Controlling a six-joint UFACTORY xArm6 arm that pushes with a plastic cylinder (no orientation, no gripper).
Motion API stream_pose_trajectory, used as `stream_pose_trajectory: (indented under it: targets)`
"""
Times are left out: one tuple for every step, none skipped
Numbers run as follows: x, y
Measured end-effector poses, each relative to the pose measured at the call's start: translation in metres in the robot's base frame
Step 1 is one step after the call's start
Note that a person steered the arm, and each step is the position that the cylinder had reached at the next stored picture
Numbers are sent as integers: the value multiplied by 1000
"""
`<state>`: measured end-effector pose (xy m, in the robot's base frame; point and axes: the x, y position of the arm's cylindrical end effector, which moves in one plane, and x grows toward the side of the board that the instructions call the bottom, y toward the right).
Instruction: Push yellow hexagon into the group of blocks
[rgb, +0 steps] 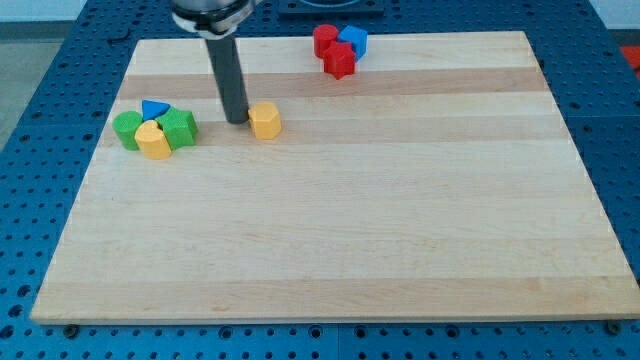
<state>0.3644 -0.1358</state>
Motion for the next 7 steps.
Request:
stream_pose_trajectory:
  targets:
    - [21, -21]
    - [35, -15]
    - [23, 28]
    - [-8, 66]
    - [-28, 87]
    - [-21, 87]
    - [0, 93]
